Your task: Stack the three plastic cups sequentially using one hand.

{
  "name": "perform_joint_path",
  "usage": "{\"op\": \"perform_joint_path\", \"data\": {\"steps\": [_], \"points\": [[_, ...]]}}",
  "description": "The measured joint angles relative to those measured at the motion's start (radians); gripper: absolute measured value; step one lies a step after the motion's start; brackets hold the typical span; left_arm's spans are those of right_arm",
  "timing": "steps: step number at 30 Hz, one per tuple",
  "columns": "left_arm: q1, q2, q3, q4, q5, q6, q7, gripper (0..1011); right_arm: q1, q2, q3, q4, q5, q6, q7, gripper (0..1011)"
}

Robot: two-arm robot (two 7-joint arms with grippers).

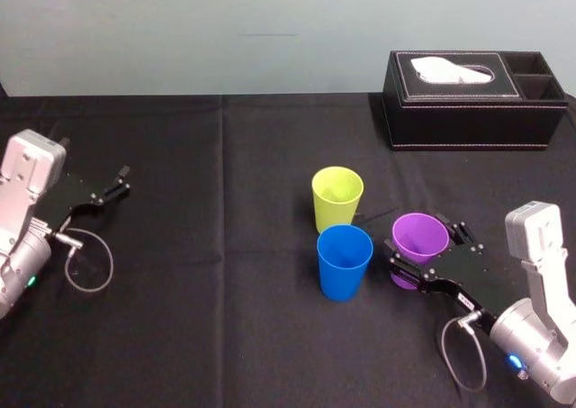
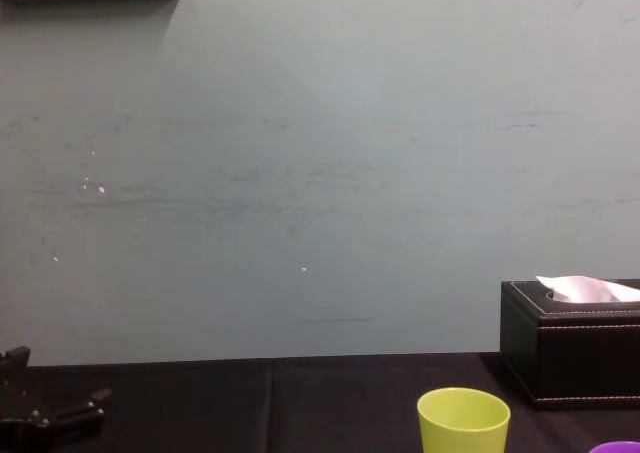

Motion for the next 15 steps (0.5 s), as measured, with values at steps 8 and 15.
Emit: {"op": "perform_joint_path", "data": {"steps": [8,15], "points": [[0.0,0.0,0.0,0.0,0.0,0.0,0.0,1011,-0.003,-0.015,0.013,0.003,-0.003,0.001,0.013,1003],[0.0,0.0,0.0,0.0,0.0,0.0,0.0,1011,-0.003,-0.013,0.011,0.003,-0.003,0.001,0.013,1003]]}}
